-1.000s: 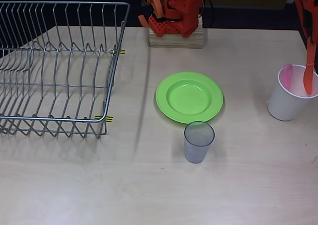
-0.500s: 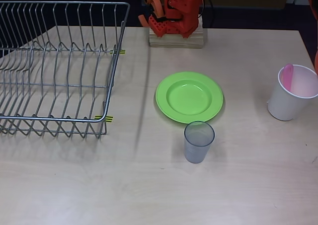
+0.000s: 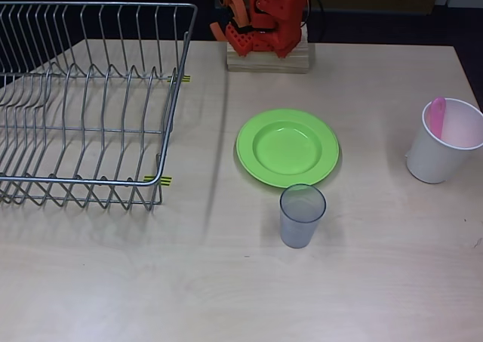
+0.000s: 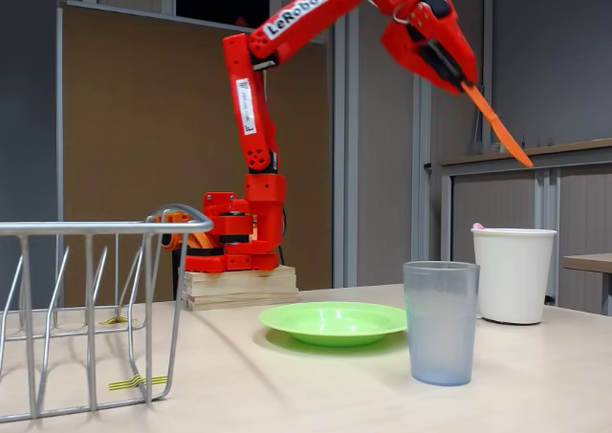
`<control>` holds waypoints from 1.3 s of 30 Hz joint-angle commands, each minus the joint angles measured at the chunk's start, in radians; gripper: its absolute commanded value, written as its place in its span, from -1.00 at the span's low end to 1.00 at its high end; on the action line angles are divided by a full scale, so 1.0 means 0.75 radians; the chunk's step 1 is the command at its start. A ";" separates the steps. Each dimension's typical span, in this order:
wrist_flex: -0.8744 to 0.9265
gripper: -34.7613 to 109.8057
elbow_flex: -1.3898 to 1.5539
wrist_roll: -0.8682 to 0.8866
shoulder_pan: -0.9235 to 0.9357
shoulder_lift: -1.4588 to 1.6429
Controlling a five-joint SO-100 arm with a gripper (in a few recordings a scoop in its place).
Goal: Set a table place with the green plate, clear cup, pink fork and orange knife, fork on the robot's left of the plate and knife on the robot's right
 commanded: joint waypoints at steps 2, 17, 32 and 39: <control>-0.112 -0.52 0.299 -0.292 0.258 0.327; -0.638 -0.52 1.327 -0.636 1.147 0.798; -0.818 -0.52 1.849 -0.579 1.417 0.996; -0.884 -0.52 1.978 -0.603 1.499 1.014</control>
